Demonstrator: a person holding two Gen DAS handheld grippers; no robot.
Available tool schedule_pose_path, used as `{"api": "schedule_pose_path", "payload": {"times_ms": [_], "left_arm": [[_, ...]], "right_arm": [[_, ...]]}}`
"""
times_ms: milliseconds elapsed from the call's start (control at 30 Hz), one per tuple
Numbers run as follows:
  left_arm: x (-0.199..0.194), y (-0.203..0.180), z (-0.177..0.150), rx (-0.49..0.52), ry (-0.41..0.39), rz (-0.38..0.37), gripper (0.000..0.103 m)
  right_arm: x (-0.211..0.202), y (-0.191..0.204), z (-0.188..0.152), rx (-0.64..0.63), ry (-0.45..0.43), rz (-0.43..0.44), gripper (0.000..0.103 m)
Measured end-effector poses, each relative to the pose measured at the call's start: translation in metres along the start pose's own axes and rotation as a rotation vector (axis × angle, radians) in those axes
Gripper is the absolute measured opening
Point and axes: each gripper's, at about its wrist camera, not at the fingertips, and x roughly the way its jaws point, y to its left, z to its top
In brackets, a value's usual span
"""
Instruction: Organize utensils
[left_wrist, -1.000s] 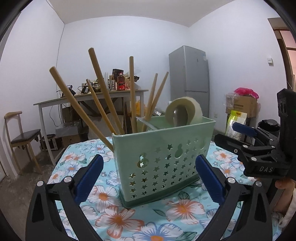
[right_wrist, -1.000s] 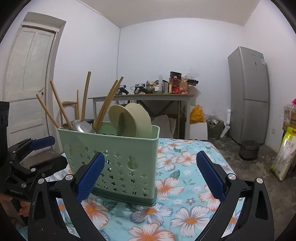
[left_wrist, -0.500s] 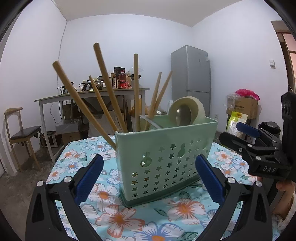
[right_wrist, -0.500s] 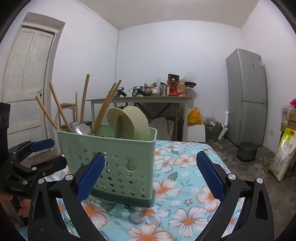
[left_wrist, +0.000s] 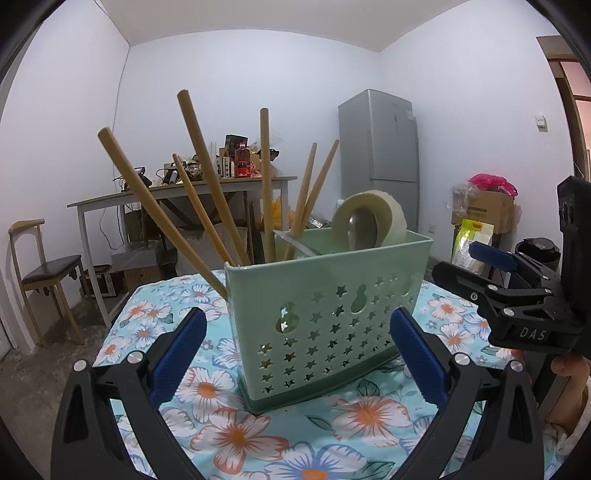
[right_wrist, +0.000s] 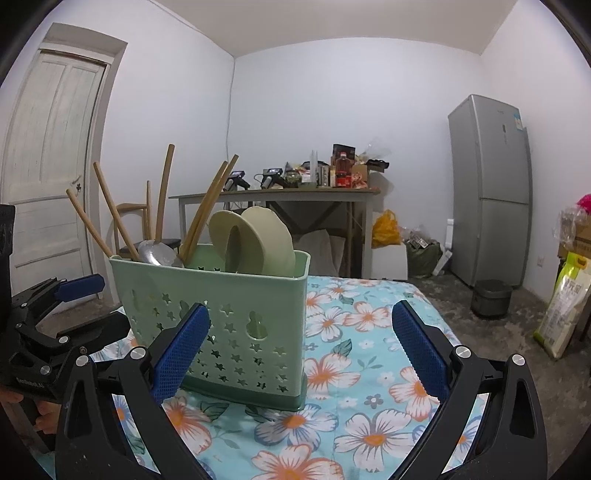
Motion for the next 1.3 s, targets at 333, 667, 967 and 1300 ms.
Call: {"api": "schedule_pose_path", "payload": {"times_ms": [333, 667, 967, 1300], "left_arm": [[0.0021, 0.0021, 0.0005, -0.005, 0.005, -0.002, 0.098], [0.0021, 0.0024, 0.0005, -0.005, 0.006, -0.003, 0.098], [0.0019, 0.0025, 0.0003, -0.005, 0.006, -0.002, 0.098], [0.0013, 0.0052, -0.0005, -0.023, 0.003, 0.003, 0.098]], "right_arm": [[-0.0011, -0.0019, 0.0001, 0.003, 0.003, 0.005, 0.095], [-0.0016, -0.0033, 0.0001, 0.004, 0.004, 0.005, 0.095], [-0.0023, -0.0044, 0.0004, 0.005, 0.004, 0.004, 0.095], [-0.0042, -0.0054, 0.0003, 0.003, 0.000, -0.002, 0.095]]}}
